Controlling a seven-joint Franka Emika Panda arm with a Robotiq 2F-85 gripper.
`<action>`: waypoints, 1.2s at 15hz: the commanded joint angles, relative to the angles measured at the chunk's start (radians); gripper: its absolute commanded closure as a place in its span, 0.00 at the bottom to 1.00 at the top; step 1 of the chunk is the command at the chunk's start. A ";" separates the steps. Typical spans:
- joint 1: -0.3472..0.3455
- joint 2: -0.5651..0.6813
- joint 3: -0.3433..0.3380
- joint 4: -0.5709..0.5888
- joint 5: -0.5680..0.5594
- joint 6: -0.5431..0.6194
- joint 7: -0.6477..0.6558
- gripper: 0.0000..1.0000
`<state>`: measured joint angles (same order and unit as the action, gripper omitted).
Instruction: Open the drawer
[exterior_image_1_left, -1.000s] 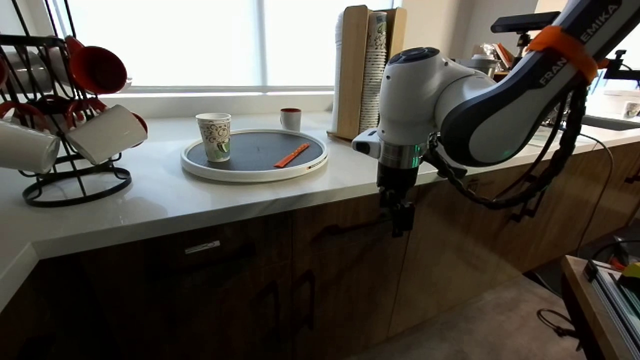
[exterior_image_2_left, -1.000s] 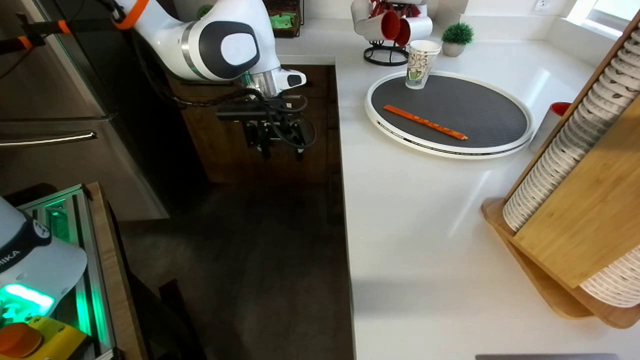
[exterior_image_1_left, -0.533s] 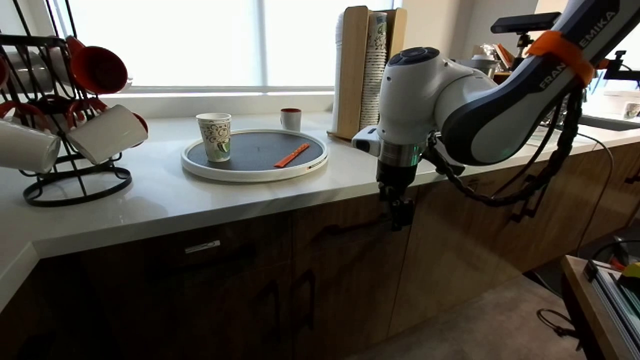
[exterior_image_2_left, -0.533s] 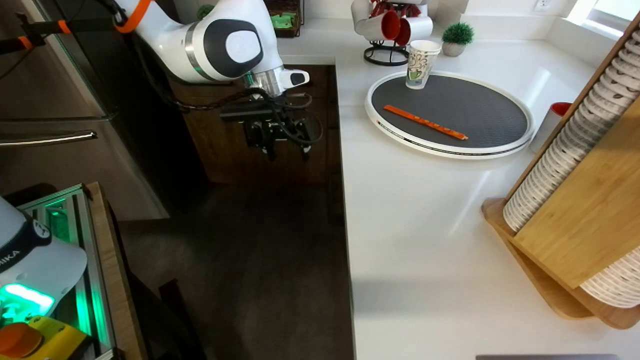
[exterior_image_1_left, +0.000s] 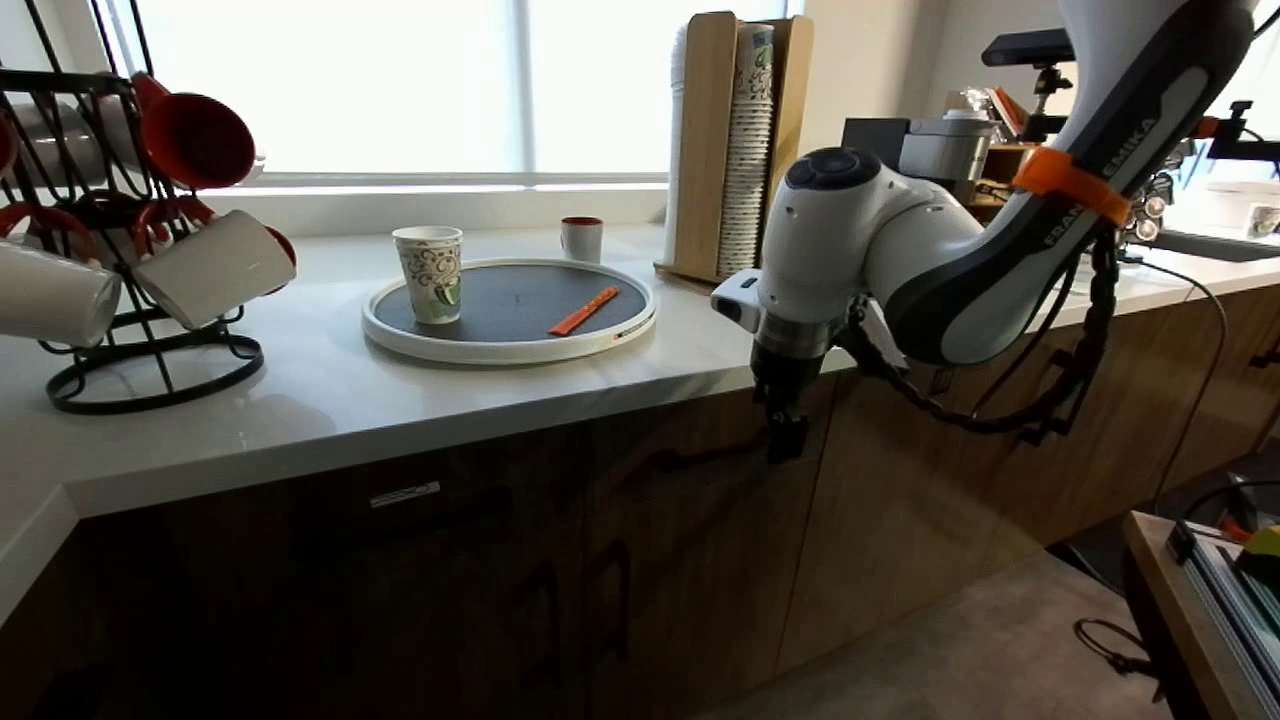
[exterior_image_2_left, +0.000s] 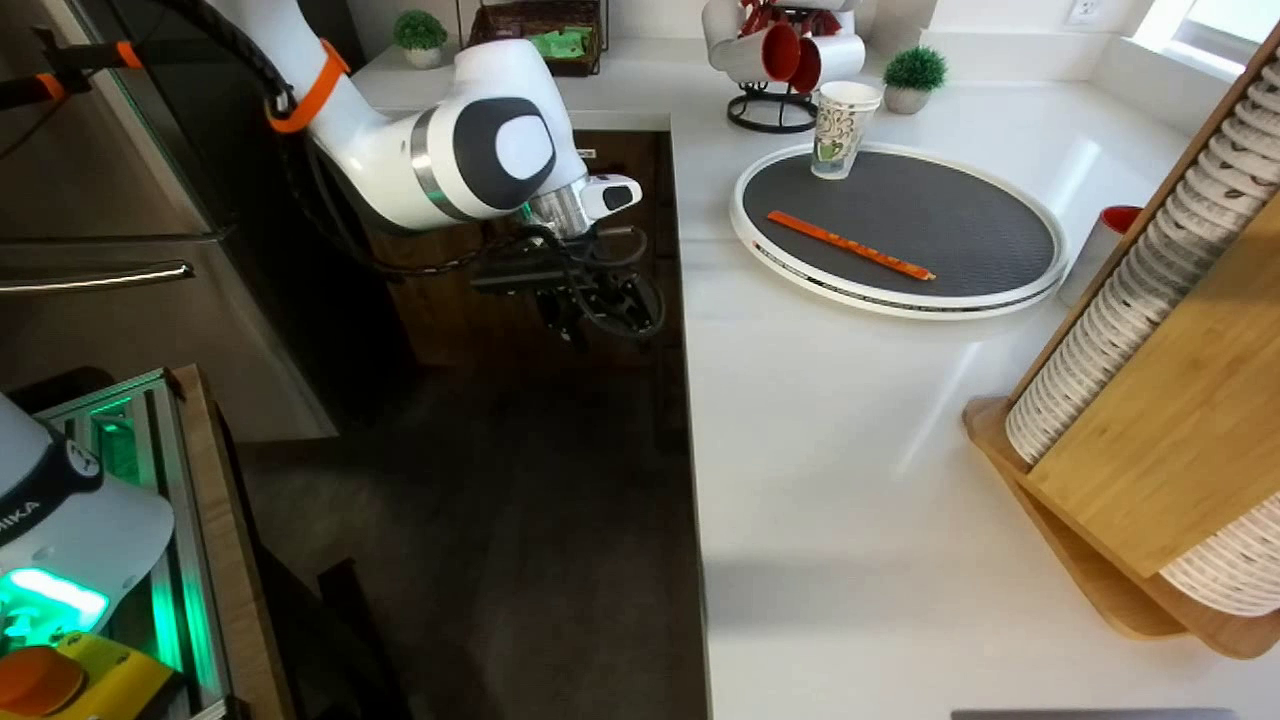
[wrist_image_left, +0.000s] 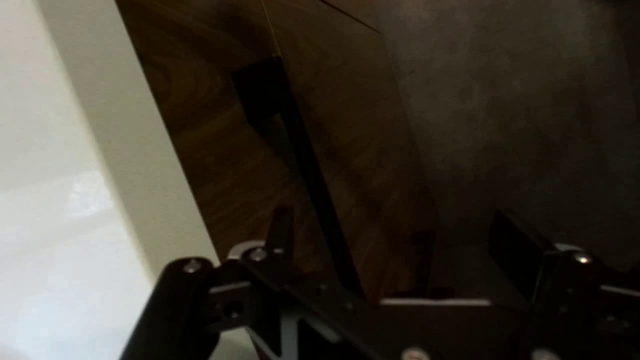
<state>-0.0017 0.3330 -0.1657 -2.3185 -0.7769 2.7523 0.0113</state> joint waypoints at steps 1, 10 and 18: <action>0.043 0.110 -0.069 0.069 -0.135 0.094 0.140 0.00; 0.056 0.142 -0.095 0.094 -0.193 0.119 0.184 0.00; 0.080 0.221 -0.113 0.135 -0.198 0.101 0.213 0.00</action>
<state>0.0665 0.5039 -0.2709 -2.2131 -0.9707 2.8660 0.1972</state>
